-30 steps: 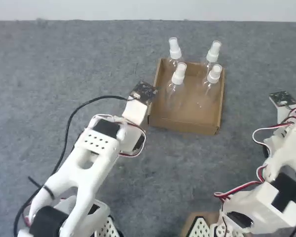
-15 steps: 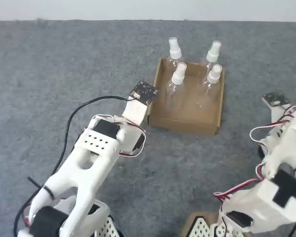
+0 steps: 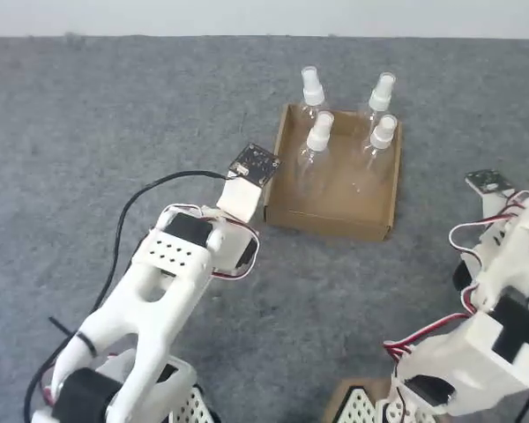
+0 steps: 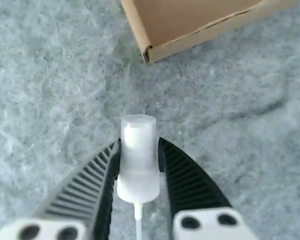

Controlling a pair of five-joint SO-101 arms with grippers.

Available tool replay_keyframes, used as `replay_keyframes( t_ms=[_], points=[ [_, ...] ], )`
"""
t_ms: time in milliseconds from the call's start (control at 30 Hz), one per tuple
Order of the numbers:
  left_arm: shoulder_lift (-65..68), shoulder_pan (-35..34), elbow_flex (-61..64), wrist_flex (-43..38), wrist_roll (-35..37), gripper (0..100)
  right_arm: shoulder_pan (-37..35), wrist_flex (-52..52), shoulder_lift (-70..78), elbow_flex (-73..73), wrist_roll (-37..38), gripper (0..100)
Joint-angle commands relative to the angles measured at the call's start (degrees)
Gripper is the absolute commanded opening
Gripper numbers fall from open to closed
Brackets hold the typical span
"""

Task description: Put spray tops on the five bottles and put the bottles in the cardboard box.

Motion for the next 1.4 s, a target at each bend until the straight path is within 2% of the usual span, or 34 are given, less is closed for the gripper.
replay_keyframes(
  t_ms=[0,133,267,333,533,600,733,867,1000,1233,1367],
  points=[
    [-4.2,-0.2,-2.3,-1.2,0.5,2,-2.2,7.3,-11.9,-9.1,-5.1,0.6],
    [-10.0,-0.2,-2.4,-1.1,0.3,1,-7.3,10.6,-24.0,-10.8,-10.0,0.6],
    [-19.3,-1.0,-4.5,3.5,0.4,1,-17.5,11.6,-35.6,-6.2,-16.2,0.6],
    [-23.8,-4.0,-8.0,6.9,0.6,1,-24.5,11.6,-41.0,-3.3,-18.7,0.6],
    [-30.0,-19.4,-23.5,13.7,0.7,1,-46.2,8.6,-51.8,3.7,-30.9,0.6],
    [-30.2,-22.1,-28.3,14.9,1.8,1,-53.8,5.0,-52.6,7.2,-33.7,0.6],
    [-30.4,-23.6,-35.1,16.1,9.3,1,-65.5,-4.4,-52.6,13.1,-36.3,0.6],
    [-30.4,-23.1,-39.0,15.7,14.2,1,-71.3,-12.7,-52.6,17.8,-38.9,0.6],
    [-30.4,-20.8,-41.4,15.4,19.9,1,-73.9,-18.2,-53.2,22.9,-37.8,0.6],
    [-30.2,-19.6,-41.5,7.0,26.6,1,-79.2,-20.8,-53.3,26.5,-34.4,0.6],
    [-30.0,-19.5,-41.5,5.5,30.2,1,-81.4,-30.9,-53.4,30.9,-37.6,0.6]
  ],
)
